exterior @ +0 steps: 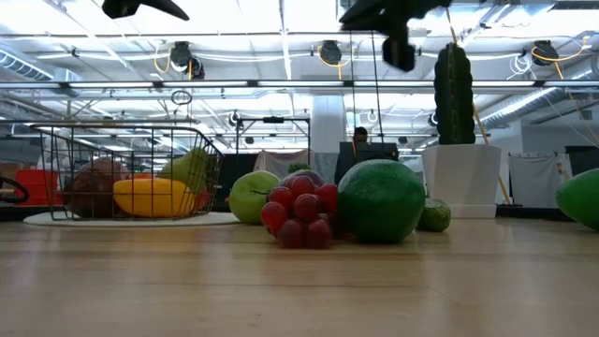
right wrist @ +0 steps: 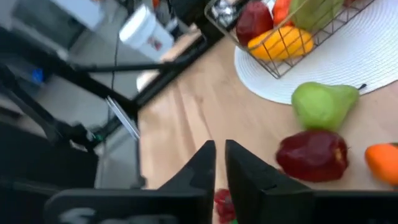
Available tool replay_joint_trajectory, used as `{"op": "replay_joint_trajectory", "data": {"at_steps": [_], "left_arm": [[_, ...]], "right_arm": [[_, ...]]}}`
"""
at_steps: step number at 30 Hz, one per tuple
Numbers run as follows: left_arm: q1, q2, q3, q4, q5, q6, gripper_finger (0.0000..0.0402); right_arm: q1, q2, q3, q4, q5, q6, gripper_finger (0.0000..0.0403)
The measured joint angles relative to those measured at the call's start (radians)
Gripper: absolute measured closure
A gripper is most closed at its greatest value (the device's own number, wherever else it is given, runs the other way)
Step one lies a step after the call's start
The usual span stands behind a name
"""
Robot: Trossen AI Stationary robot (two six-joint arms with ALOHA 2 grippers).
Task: Build produce basket
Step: Put the green pear into the wire basket
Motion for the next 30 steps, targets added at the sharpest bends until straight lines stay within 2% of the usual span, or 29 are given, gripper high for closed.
{"op": "replay_joint_trajectory", "data": {"at_steps": [7,12,17,23,30], "left_arm": [[-0.021,0.045,0.0,-0.001,-0.007,-0.045,0.0199],[0.001,0.054,0.0,0.004,-0.026,-0.092,0.0199],[0.024,0.053,0.0,0.005,-0.026,-0.131,0.0199],[0.038,0.053,0.0,0.011,-0.032,-0.169,0.0199],[0.048,0.052,0.0,0.024,-0.035,-0.172,0.0199]], "right_arm": [[-0.14,0.139,0.0,0.096,-0.205,-0.297,0.0292],[-0.193,0.228,0.0,0.149,-0.195,-0.495,0.0223],[-0.199,0.324,0.0,0.253,-0.154,-0.705,0.0161],[-0.199,0.451,0.0,0.416,-0.154,-0.773,0.0115],[-0.199,0.576,0.0,0.583,-0.153,-0.779,0.0108]]}}
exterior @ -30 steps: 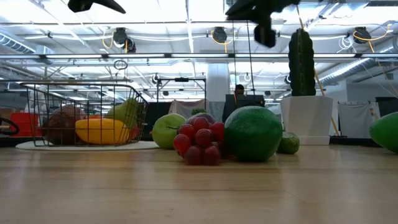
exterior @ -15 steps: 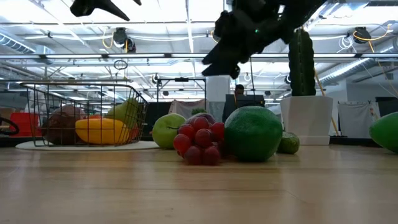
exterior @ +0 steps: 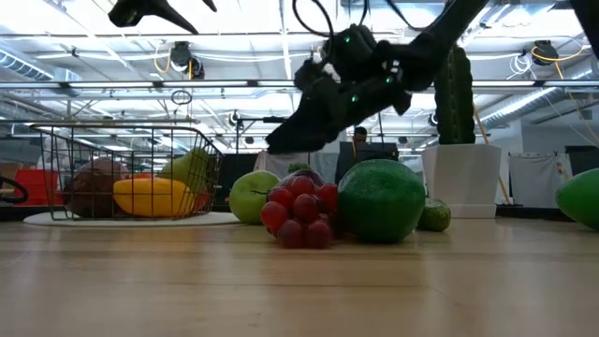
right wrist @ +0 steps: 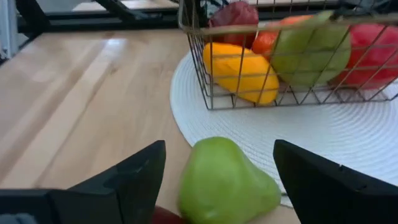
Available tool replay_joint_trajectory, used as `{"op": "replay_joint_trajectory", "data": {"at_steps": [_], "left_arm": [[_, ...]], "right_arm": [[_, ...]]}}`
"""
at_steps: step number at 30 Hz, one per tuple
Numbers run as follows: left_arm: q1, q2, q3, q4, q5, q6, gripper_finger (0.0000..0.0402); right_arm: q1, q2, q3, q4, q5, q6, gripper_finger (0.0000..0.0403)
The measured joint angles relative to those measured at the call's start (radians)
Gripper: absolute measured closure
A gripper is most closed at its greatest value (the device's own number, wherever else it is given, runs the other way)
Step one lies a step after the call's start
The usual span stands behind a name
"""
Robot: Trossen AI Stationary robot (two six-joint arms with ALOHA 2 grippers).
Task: Build produce basket
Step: Put the green pear into the wire basket
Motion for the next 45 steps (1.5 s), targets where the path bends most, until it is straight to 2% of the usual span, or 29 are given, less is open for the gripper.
{"op": "replay_joint_trajectory", "data": {"at_steps": [4,10,13,25,31,36,45], "left_arm": [[0.0,0.0,0.0,0.016,0.0,0.0,0.0199],[0.0,0.0,0.0,0.016,0.0,-0.022,0.0199],[0.0,0.0,0.0,0.016,0.0,-0.029,0.0199],[0.0,0.0,0.0,0.035,0.0,-0.056,0.0199],[0.0,0.0,0.0,0.074,-0.001,-0.05,0.0199],[0.0,0.0,0.0,0.08,-0.018,-0.045,0.0199],[0.013,0.0,0.0,0.082,-0.019,-0.034,0.0199]], "right_arm": [[0.0,0.063,0.0,0.082,-0.002,0.001,0.0096],[0.005,0.091,0.0,0.099,0.0,0.007,0.0043],[0.011,0.1,0.0,0.125,0.001,-0.003,0.0034],[0.034,0.167,0.001,0.169,0.038,0.01,0.0044],[0.038,0.166,0.001,0.172,0.054,-0.045,0.006],[0.039,0.164,0.003,0.132,0.055,-0.038,0.0085],[0.046,0.163,0.004,0.062,0.109,-0.035,0.0089]]}}
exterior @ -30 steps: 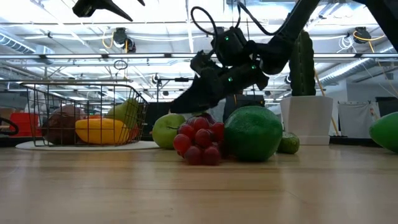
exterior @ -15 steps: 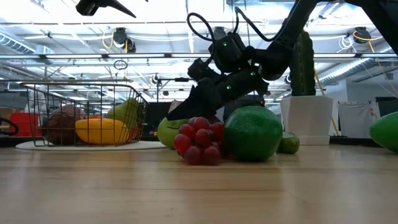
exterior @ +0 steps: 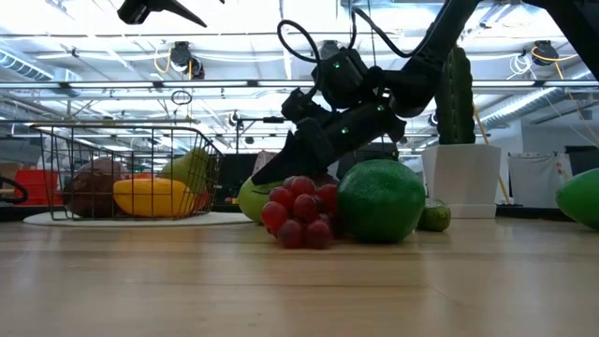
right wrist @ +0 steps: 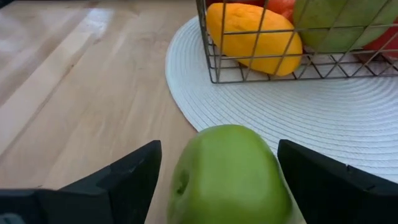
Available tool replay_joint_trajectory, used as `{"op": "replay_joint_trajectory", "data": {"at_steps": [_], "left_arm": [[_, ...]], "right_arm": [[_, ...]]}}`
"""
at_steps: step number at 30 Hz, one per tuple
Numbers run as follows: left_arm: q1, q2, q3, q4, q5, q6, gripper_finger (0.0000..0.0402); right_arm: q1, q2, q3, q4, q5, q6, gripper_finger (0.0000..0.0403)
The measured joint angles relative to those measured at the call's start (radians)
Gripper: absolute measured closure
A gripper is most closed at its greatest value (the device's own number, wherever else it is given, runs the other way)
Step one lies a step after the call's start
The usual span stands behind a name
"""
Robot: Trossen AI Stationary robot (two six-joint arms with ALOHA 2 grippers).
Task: Build produce basket
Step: Put the green pear into the wire basket
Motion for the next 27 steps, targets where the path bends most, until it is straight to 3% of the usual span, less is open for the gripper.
{"op": "replay_joint_trajectory", "data": {"at_steps": [8,18,27], "left_arm": [[0.004,0.0,0.0,0.022,0.0,0.019,0.0199],[0.004,0.0,0.0,0.025,0.0,0.026,0.0199],[0.004,0.0,0.0,0.027,0.0,0.031,0.0199]], "right_arm": [[0.0,0.0,0.0,-0.058,0.028,0.002,0.0093],[0.0,0.001,-0.002,-0.073,0.031,0.016,0.0165],[-0.001,-0.047,-0.006,-0.087,0.031,0.033,0.0166]]}}
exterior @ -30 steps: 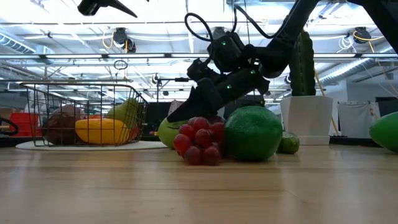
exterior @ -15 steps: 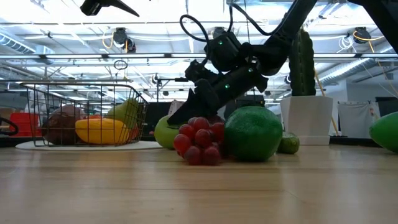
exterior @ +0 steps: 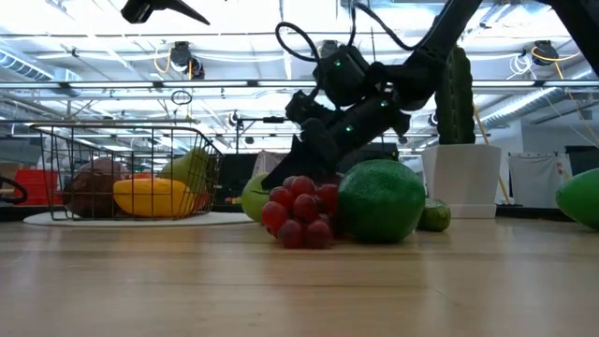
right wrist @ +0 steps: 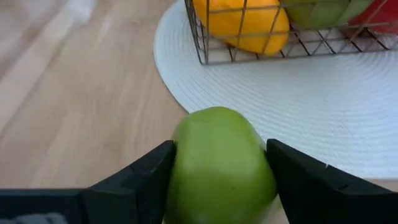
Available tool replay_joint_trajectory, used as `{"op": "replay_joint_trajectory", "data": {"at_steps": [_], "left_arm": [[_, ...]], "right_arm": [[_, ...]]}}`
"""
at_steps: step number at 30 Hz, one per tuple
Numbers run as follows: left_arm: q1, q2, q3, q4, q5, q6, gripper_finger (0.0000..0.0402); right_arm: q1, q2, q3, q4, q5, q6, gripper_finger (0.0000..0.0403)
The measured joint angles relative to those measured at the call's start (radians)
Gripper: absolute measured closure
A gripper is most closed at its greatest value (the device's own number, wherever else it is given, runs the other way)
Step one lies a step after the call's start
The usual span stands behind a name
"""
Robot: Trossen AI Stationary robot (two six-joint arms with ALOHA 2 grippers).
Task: Build produce basket
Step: Put the green pear into the wire basket
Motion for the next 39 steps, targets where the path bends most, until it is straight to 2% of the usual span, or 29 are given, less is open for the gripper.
{"op": "replay_joint_trajectory", "data": {"at_steps": [17,22,27,31,35,39], "left_arm": [[0.001,0.0,0.0,0.01,-0.034,0.086,0.0199],[0.002,0.0,0.0,0.011,-0.034,-0.003,0.0199],[0.021,0.0,0.0,0.025,-0.022,-0.218,0.0199],[0.049,0.0,-0.001,0.159,-0.004,-0.311,0.0199],[0.094,0.007,-0.001,0.322,0.036,-0.282,0.0192],[0.148,0.019,-0.001,0.397,0.096,-0.252,0.0162]], "right_arm": [[0.0,-0.31,0.001,-0.172,-0.006,-0.039,0.0169],[0.0,-0.434,0.0,-0.207,-0.008,-0.039,0.0167],[0.003,-0.574,0.002,-0.224,-0.008,-0.081,0.0168],[0.022,-0.667,0.002,-0.219,-0.006,-0.197,0.0167],[0.055,-0.716,0.002,-0.221,-0.003,-0.318,0.0167],[0.084,-0.73,0.002,-0.212,0.004,-0.372,0.0166]]}}
